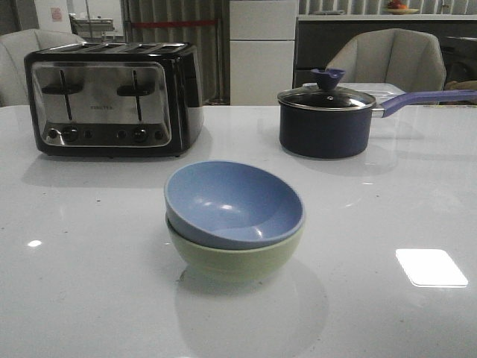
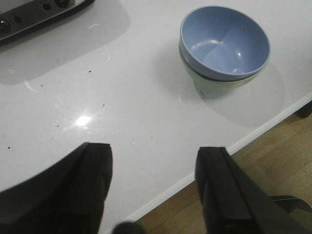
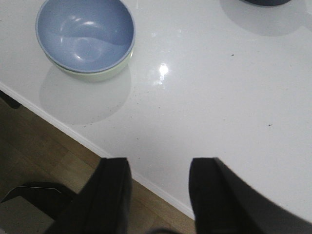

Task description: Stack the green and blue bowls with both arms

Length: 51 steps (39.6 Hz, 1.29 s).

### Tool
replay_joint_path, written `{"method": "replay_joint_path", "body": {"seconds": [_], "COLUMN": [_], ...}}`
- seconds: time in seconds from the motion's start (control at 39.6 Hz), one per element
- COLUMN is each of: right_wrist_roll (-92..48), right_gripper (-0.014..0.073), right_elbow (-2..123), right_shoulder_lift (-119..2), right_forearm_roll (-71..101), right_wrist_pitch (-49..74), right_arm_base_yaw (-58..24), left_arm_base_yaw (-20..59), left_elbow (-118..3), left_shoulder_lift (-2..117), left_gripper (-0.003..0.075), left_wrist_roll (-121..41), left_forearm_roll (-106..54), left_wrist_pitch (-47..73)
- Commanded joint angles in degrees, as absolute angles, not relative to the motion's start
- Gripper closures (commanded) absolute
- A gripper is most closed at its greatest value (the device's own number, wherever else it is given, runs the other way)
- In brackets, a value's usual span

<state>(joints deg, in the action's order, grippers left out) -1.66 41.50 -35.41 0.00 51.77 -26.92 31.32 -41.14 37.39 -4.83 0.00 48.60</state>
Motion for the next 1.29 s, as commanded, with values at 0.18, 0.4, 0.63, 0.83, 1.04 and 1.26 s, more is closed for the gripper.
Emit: {"method": "replay_joint_path", "body": {"seconds": [0.18,0.4,0.63,0.83,1.04,1.26], "right_wrist_roll": [-1.3,-1.3,-1.3,-1.3,-1.3,-1.3], "right_gripper": [0.0467,0.0566,0.0566,0.0566,0.0566,0.0566], "right_elbow": [43.0,43.0,43.0,43.0,43.0,43.0], "right_shoulder_lift": [-35.4,-35.4,-35.4,-35.4,-35.4,-35.4], "right_forearm_roll": [-1.2,-1.2,-1.2,-1.2,-1.2,-1.2], "right_wrist_pitch": [48.9,48.9,49.9,50.3,50.3,50.4], "right_arm_base_yaw": [-27.0,-27.0,-27.0,-27.0,-27.0,-27.0], "left_arm_base_yaw": [31.6,31.6,31.6,31.6,31.6,26.0], "left_elbow": [-42.7,-42.7,-42.7,-42.7,-42.7,-40.2], "left_shoulder_lift": [37.6,37.6,37.6,37.6,37.6,31.5], "left_gripper": [0.0463,0.0622,0.0622,0.0622,0.0622,0.0622], "left_wrist_roll": [-4.1,-4.1,-4.1,-4.1,-4.1,-4.5], "left_forearm_roll": [0.0,0.0,-0.6,-0.6,-0.6,0.3], "left_wrist_pitch": [44.0,43.9,43.9,43.9,43.9,37.4]}}
